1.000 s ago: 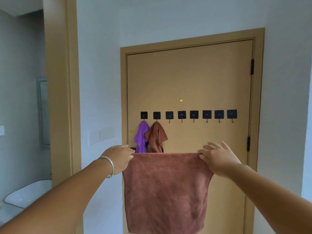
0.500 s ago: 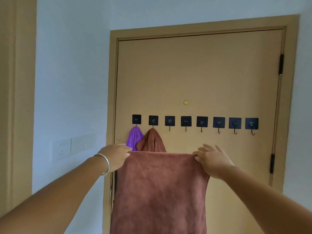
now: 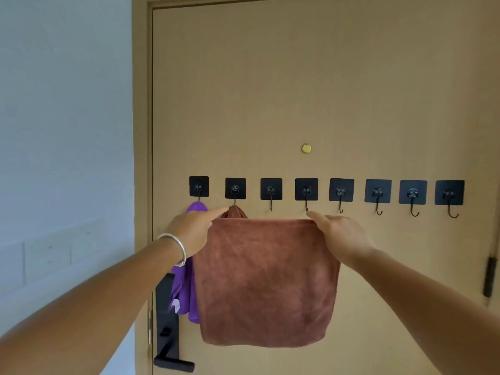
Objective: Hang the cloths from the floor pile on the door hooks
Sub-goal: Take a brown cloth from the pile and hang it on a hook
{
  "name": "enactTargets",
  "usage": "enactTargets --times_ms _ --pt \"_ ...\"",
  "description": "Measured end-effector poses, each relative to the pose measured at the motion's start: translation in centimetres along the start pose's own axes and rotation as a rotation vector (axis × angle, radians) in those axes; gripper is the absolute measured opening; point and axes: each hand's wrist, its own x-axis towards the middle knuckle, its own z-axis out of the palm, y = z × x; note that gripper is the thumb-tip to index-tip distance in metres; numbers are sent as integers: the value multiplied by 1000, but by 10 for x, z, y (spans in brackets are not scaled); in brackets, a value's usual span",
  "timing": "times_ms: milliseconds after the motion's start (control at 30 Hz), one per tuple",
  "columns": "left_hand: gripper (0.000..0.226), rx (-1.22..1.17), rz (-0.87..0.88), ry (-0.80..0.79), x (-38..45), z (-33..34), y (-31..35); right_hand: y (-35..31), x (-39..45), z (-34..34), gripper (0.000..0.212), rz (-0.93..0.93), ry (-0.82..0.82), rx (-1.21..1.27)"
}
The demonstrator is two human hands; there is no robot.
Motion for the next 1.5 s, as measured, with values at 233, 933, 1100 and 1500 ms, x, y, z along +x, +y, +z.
enactTargets --times_ms 233,933,1100,1500 --pt "63 349 339 -55 71 21 -5 36 58 12 46 -310 -93 -301" --pt "42 501 284 -327 117 95 33 -7 104 85 27 -280 -236 -391" --pt "26 461 372 -435 108 120 50 -11 94 100 40 -297 -182 -321" --pt "26 494 430 -326 110 91 47 -6 81 89 25 -254 -103 -213"
